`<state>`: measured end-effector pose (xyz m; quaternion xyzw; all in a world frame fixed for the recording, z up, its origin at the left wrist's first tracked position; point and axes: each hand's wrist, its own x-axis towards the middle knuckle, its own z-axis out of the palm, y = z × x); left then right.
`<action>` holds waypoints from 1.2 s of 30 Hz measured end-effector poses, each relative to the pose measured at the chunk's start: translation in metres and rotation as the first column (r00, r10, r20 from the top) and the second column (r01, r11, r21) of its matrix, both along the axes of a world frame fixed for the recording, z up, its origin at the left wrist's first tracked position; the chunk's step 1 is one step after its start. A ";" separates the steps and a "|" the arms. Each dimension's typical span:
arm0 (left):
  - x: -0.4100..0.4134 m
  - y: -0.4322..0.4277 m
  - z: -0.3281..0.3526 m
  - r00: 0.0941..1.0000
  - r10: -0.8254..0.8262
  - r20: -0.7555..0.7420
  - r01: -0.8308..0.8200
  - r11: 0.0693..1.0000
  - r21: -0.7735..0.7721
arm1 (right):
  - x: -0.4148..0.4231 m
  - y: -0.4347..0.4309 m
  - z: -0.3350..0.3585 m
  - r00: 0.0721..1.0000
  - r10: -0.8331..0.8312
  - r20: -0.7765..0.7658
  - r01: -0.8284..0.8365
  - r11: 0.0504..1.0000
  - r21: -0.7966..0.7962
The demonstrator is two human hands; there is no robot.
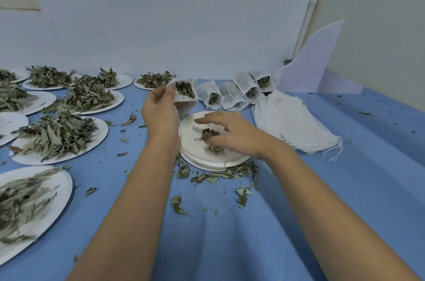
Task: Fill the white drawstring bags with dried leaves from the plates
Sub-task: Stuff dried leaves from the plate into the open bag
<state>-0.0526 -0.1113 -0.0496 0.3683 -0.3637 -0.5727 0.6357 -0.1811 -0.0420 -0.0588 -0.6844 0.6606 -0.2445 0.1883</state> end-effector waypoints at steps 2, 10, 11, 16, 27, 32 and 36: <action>-0.001 0.002 0.000 1.000 -0.016 0.023 0.016 1.000 -0.002 | 0.000 0.001 0.003 0.991 0.023 -0.129 -0.012 0.996 0.083; -0.004 0.008 0.001 0.998 -0.047 0.053 0.045 0.999 0.027 | 0.002 0.003 0.000 0.981 0.113 -0.159 -0.089 0.985 0.150; -0.004 0.008 0.001 0.997 -0.051 0.052 0.050 0.998 0.028 | 0.001 0.003 0.001 0.980 0.106 -0.170 -0.083 0.986 0.141; -0.003 0.009 0.001 0.997 -0.059 0.040 0.057 0.998 0.032 | -0.001 0.004 0.001 0.971 0.080 -0.224 -0.063 0.995 0.081; -0.007 0.007 -0.004 0.995 -0.075 0.060 0.074 0.997 0.015 | 0.002 0.004 -0.005 0.961 -0.059 -0.269 0.016 0.987 -0.159; -0.010 0.007 -0.009 0.981 -0.062 0.184 0.074 0.996 -0.058 | -0.004 0.007 0.011 0.948 -0.149 0.281 0.235 0.924 -0.300; -0.011 0.007 -0.013 0.940 -0.006 0.342 0.061 0.987 -0.150 | -0.005 0.010 0.027 0.722 -0.009 0.692 0.302 0.903 -0.304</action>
